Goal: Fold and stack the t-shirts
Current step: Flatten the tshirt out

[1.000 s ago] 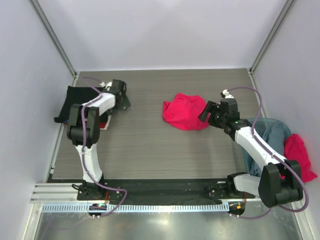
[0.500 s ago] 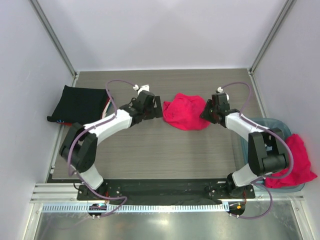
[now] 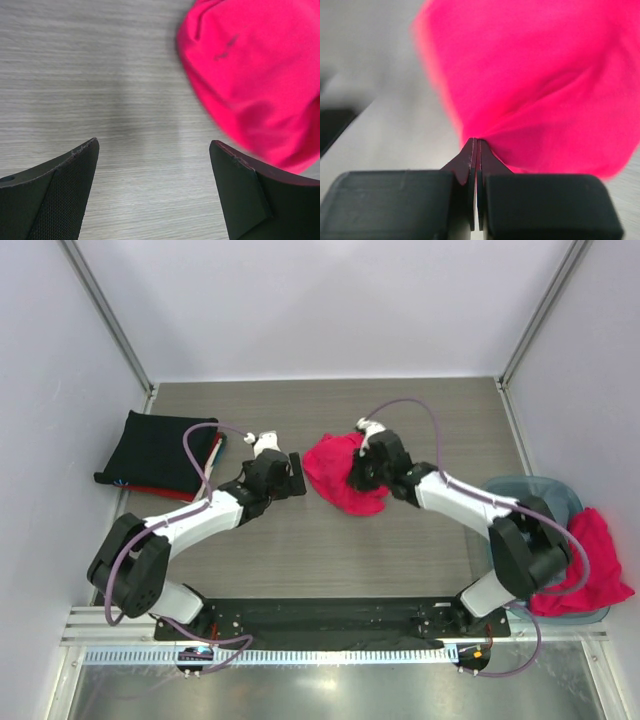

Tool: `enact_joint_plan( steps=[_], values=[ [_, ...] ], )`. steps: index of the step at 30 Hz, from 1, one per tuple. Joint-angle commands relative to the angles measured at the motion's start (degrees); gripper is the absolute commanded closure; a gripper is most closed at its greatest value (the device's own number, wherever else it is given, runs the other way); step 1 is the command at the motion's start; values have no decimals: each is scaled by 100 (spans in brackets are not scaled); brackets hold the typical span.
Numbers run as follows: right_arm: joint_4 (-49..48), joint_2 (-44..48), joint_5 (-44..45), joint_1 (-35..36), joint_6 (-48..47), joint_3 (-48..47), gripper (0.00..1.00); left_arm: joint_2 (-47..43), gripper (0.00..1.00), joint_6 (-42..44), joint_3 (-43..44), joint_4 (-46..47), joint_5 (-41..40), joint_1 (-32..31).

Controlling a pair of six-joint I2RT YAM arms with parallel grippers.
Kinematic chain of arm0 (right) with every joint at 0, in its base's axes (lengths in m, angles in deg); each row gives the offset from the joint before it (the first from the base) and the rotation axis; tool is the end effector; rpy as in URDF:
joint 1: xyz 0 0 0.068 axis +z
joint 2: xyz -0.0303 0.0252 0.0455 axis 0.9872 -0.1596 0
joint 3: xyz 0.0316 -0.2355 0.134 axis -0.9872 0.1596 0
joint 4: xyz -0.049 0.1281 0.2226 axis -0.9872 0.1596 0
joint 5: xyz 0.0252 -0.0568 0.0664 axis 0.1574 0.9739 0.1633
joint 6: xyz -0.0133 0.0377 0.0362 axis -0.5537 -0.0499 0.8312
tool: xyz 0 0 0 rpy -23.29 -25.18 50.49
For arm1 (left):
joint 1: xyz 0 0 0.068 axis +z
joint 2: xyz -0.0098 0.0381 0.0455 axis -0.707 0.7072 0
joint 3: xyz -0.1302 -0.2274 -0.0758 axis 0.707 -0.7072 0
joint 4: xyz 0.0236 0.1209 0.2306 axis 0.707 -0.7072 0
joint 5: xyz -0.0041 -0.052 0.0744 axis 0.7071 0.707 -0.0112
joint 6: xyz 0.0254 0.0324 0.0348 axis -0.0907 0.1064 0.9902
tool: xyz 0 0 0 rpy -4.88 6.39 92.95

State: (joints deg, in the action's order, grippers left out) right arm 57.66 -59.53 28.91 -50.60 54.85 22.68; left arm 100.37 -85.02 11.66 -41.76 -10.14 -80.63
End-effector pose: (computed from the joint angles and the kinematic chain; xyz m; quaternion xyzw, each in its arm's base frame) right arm 0.2928 0.1732 0.2190 -0.0784 0.9043 0.2104 0.3631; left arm 0.2544 -0.1687 0.2081 -0.0746 0.8982 -0.1257 0.4145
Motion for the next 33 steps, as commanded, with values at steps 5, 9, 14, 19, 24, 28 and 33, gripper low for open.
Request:
enact_joint_plan(
  steps=[5,9,14,19,24,28,33],
  values=[
    [-389,1540,-289,1540,-1349,844,55,-361,7,133,-55,625,-567,13],
    [-398,1831,97,1217,-883,1065,50,-387,7,116,-64,634,-514,13],
    [-328,1894,78,767,-233,1294,48,-466,6,124,-90,642,-523,13],
    [-124,1447,227,223,445,1399,48,-633,0,63,-204,678,-592,13],
    [-265,998,526,-209,560,1312,46,-687,0,44,-275,730,-436,-13],
    [-599,515,158,-595,569,1110,46,-599,0,124,-240,853,-163,-40],
    [-942,-371,52,-710,542,645,49,-878,2,475,-345,1099,-457,-424]
  ],
)
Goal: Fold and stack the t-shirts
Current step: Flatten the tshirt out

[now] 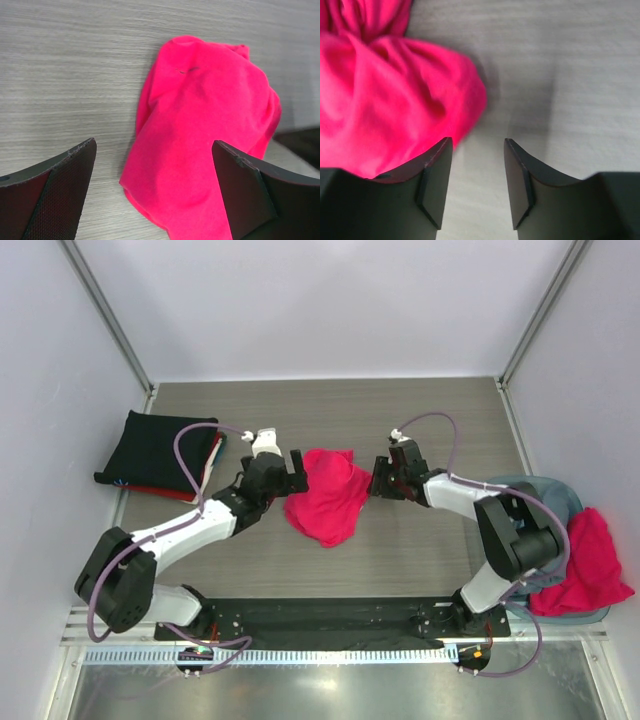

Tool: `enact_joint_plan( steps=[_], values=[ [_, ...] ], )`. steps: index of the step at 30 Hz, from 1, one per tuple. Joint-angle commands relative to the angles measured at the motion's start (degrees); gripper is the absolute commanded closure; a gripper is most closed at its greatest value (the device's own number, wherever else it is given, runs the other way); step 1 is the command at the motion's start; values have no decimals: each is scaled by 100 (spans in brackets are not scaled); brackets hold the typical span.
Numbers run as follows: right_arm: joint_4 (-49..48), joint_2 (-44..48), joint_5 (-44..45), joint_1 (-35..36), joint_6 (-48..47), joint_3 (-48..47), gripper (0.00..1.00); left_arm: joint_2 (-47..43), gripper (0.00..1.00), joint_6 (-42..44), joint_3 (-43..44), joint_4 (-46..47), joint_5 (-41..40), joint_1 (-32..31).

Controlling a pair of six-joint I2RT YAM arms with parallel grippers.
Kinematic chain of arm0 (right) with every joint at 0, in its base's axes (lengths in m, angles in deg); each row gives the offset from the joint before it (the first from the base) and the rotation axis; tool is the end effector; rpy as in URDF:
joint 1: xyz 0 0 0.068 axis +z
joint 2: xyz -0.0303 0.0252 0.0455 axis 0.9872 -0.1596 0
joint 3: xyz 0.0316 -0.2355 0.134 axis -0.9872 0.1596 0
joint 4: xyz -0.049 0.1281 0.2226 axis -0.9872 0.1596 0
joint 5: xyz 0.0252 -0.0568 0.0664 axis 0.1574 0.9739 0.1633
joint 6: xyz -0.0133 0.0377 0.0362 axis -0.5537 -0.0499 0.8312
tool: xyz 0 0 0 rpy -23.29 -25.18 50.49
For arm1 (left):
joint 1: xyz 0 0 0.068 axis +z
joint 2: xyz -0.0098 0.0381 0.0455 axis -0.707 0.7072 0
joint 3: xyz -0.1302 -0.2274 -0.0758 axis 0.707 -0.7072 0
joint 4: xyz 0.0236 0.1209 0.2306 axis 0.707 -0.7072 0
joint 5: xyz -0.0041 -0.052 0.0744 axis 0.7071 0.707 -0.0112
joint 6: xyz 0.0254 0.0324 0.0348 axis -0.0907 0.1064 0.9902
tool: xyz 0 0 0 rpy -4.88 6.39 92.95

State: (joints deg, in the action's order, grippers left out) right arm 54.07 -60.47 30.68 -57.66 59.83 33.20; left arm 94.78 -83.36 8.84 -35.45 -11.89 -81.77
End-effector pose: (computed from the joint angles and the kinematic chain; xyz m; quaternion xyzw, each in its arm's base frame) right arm 0.2863 0.1237 0.1629 0.0253 0.9342 0.1647 0.3154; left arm 0.2427 -0.1662 0.2292 -0.0717 0.8627 -0.1581 0.4751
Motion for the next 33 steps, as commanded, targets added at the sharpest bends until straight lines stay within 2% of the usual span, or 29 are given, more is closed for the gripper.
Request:
enact_joint_plan(
  steps=[1,3,9,10,13,16,20,22,25,28,33],
  values=[
    [-662,-393,-151,-13,18,-547,50,-398,2,597,-72,503,-495,-469],
    [-724,-717,-282,-74,18,-653,51,-530,2,889,-72,564,-1013,-960],
    [-786,-1167,-363,-110,-44,-979,57,-487,4,1504,24,757,-1262,-1578],
    [-838,-1185,-345,-110,-61,-970,68,-435,5,1583,68,758,-1201,-1639],
    [-979,-1133,-275,-118,-97,-769,88,-338,8,1812,253,688,-990,-1947],
    [-1277,-922,-231,-145,-97,-531,97,-57,12,1734,594,311,-875,-2377],
    [-1568,-597,-555,-189,-70,-188,99,522,21,1681,850,-120,-1165,-3281],
    [-1664,-404,-617,-189,-35,-92,99,795,26,1559,982,-339,-1392,-3476],
    [-1788,-236,-652,-215,35,23,99,1200,32,1330,1237,-762,-1306,-3521],
    [-1955,-166,-845,-285,149,172,99,1428,34,1137,1273,-859,-990,-3521],
    [-2130,-139,-1267,-391,298,260,99,1938,36,925,1536,-1377,-1024,-3512]
  ],
)
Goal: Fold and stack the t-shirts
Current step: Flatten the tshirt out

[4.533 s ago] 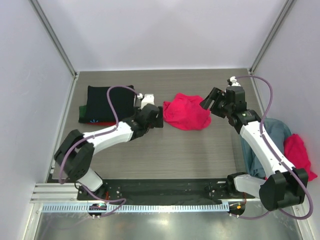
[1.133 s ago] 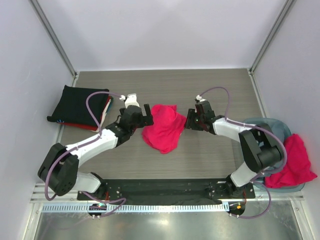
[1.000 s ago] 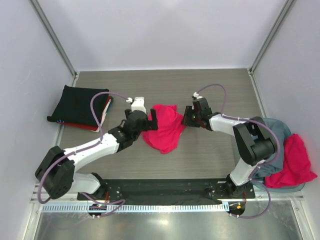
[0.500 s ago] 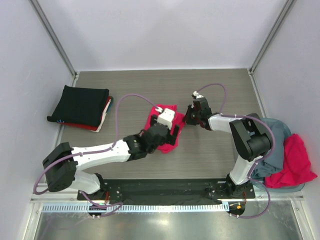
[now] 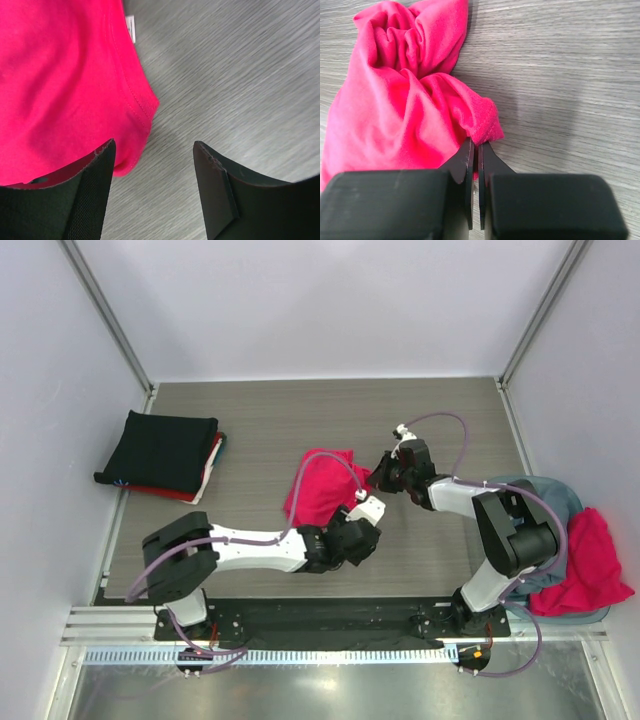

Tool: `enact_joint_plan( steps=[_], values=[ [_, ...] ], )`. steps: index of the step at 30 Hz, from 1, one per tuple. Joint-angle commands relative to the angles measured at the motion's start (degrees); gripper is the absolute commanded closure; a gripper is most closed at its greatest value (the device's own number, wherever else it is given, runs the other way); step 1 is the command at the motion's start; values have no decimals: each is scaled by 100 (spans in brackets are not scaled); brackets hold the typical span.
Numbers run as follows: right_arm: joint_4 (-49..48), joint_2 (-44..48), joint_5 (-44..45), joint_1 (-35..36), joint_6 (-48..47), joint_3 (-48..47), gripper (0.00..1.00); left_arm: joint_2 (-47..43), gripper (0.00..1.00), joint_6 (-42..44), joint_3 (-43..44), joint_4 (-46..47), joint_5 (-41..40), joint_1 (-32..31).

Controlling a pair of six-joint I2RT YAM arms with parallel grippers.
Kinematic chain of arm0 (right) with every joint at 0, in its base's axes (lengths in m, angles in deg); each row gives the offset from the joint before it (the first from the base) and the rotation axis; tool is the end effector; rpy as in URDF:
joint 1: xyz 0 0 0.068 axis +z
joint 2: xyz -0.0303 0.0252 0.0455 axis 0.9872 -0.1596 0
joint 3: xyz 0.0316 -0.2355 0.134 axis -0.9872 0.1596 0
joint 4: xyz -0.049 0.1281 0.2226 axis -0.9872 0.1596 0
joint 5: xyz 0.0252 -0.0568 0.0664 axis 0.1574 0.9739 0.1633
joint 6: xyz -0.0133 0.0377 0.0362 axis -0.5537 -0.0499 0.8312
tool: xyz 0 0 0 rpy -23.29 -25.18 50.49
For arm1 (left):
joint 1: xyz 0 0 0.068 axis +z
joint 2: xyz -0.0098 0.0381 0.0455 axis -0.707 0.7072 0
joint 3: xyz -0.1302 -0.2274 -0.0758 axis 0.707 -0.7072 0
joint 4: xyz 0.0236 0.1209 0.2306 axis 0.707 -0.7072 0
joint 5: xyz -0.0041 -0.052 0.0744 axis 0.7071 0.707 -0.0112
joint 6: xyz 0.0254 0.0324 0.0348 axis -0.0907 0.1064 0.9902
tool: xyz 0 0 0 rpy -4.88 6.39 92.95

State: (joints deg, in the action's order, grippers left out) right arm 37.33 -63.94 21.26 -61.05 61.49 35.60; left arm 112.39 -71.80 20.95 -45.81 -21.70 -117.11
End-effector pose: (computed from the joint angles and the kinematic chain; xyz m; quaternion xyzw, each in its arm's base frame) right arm 0.3051 0.1171 0.1565 0.0255 0.8931 0.2613 0.3653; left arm 0.1226 -0.3225 0.1904 0.2865 0.8603 -0.0970 0.4104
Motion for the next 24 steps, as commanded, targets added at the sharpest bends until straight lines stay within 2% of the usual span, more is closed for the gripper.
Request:
enact_joint_plan(
  steps=[1,5,7,10,16,17,21,24],
  values=[
    [-518,226,-448,-61,159,37,99,351,37,-283,421,-455,-52,40],
    [-510,304,-484,-105,168,73,99,729,40,-389,659,-710,-70,162],
    [-518,340,-484,-131,177,108,99,862,44,-477,799,-833,-122,215],
    [-536,419,-475,-184,203,160,99,1003,59,-661,879,-1071,-236,356],
    [-773,420,-651,-298,361,266,99,968,61,-855,827,-1230,-439,602],
    [-799,410,-686,-307,387,266,99,959,64,-820,818,-1221,-439,628],
    [-914,375,-827,-395,458,301,99,968,100,-767,844,-1221,-307,708],
    [-896,454,-844,-456,467,301,99,819,100,-768,809,-1177,-220,725]
  ],
)
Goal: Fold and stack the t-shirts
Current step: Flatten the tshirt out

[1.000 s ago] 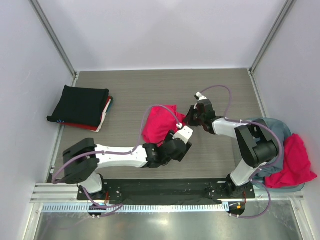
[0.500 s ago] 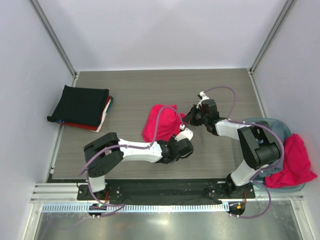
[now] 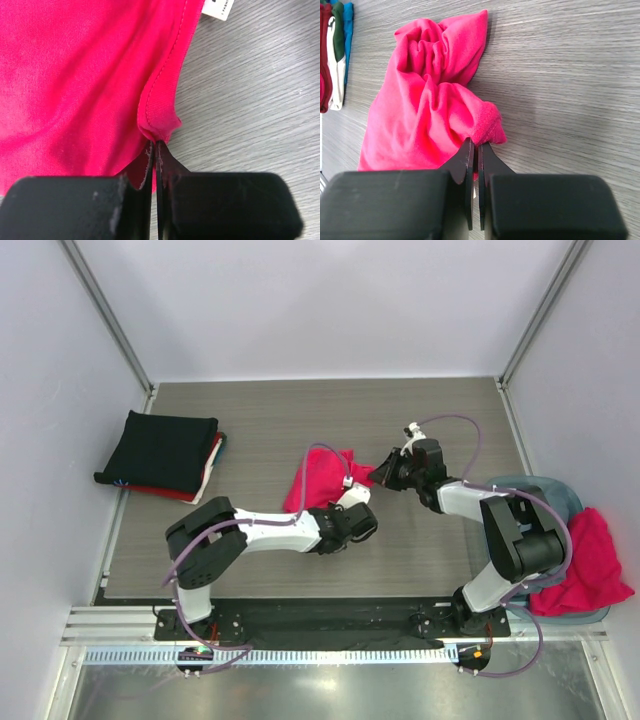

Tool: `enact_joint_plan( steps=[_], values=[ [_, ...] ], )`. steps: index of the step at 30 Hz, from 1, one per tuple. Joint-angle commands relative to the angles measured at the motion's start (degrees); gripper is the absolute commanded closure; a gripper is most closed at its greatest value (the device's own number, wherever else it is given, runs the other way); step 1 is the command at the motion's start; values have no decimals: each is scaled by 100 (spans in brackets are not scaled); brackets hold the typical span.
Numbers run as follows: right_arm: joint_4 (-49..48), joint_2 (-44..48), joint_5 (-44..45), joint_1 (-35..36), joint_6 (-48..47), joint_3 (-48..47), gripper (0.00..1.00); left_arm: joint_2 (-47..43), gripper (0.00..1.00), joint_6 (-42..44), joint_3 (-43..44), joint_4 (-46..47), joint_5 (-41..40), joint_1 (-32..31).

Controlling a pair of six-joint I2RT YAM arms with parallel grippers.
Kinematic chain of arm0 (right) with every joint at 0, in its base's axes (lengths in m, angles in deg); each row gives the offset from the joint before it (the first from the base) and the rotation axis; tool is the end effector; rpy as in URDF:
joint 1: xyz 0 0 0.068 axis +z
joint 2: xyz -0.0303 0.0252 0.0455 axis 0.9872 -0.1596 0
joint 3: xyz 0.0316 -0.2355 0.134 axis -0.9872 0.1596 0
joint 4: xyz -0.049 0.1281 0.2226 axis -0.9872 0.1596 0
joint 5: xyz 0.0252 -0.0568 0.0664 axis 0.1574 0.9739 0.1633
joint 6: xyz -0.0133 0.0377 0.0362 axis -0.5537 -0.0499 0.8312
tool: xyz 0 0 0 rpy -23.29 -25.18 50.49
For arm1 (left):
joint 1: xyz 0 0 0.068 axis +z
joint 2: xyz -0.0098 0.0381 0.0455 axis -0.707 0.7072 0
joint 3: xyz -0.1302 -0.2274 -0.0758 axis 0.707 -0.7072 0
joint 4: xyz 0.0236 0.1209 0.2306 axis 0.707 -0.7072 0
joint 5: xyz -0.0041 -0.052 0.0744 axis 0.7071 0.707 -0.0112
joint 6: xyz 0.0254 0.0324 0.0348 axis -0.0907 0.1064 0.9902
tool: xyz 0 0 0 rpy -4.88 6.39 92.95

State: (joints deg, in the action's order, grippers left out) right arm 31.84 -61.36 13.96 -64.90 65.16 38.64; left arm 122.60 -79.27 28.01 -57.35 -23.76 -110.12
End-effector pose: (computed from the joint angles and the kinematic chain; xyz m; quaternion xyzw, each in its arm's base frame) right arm 0.3028 0.0982 0.1640 0.0462 0.8672 0.3236 0.3757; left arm 0.1693 -0.3206 0.1546 0.2115 0.9125 0.0079 0.3502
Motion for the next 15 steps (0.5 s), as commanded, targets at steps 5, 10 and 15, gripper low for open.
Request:
enact_joint_plan(
  steps=[5,10,15],
  values=[
    [441,416,-280,-597,275,-528,99,-684,100,226,427,-5,766,35],
    [2705,714,-422,-1389,82,-2177,99,-598,100,297,1805,-347,1207,35],
    [4630,900,-255,-1996,-15,-4568,99,-150,100,139,4472,-901,2347,26]
  ],
)
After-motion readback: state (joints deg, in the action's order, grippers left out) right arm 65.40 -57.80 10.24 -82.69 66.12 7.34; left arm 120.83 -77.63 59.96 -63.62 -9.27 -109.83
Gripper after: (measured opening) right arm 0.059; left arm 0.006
